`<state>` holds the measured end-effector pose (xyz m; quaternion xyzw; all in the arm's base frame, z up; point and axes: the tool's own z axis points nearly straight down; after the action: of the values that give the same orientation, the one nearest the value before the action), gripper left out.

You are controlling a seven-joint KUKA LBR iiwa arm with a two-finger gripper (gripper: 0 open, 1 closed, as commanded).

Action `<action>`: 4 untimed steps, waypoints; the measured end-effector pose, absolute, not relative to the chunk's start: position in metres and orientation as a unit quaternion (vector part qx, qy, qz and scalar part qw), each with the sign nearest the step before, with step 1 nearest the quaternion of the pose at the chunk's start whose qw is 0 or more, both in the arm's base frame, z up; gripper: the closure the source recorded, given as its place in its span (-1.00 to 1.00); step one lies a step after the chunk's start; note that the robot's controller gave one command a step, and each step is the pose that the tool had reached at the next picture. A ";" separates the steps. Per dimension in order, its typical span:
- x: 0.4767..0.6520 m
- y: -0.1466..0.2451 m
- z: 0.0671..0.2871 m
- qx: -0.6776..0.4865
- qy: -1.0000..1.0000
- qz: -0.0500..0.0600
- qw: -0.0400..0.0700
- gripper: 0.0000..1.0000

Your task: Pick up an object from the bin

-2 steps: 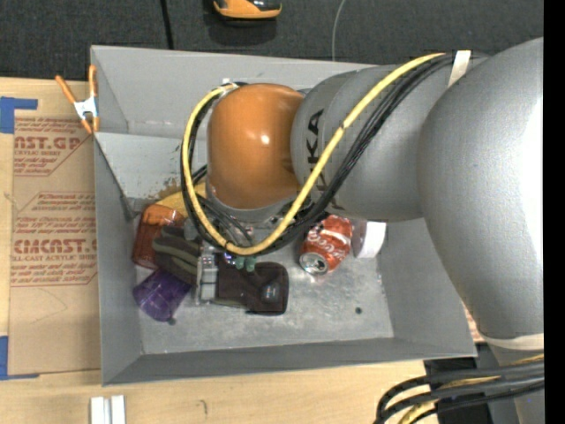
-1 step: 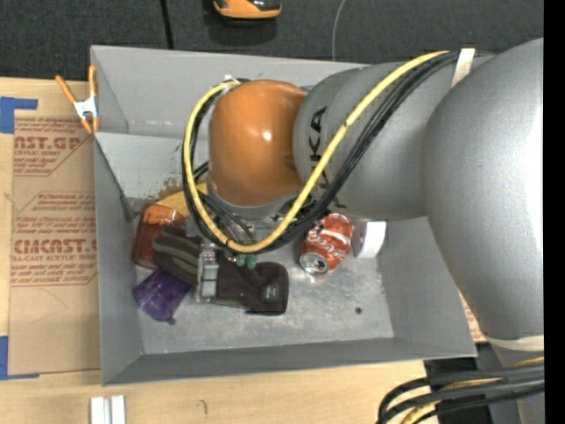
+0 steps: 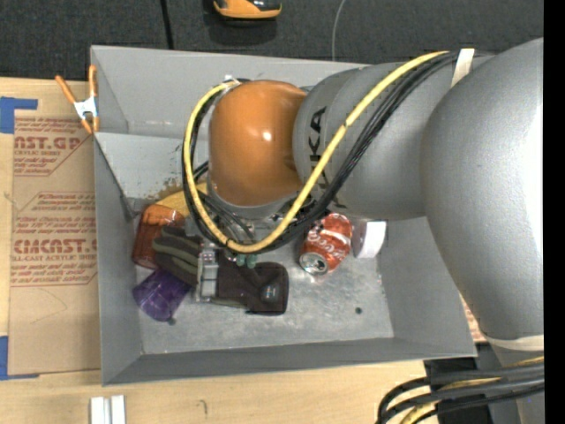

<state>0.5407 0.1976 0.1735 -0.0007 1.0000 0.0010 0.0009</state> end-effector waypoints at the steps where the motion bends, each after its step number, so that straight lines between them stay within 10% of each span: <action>1: 0.547 0.199 0.130 -0.065 0.998 0.000 -0.001 -1.00; 2: 0.564 0.193 0.077 -0.163 0.987 0.001 0.000 1.00; 4: 0.564 0.193 0.077 -0.163 0.987 0.001 0.000 1.00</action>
Offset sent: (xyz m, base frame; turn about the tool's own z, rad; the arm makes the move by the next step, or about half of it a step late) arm 0.0236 -0.0054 -0.0965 -0.3271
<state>0.5642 0.1930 0.0769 -0.1633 0.9866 0.0012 0.0004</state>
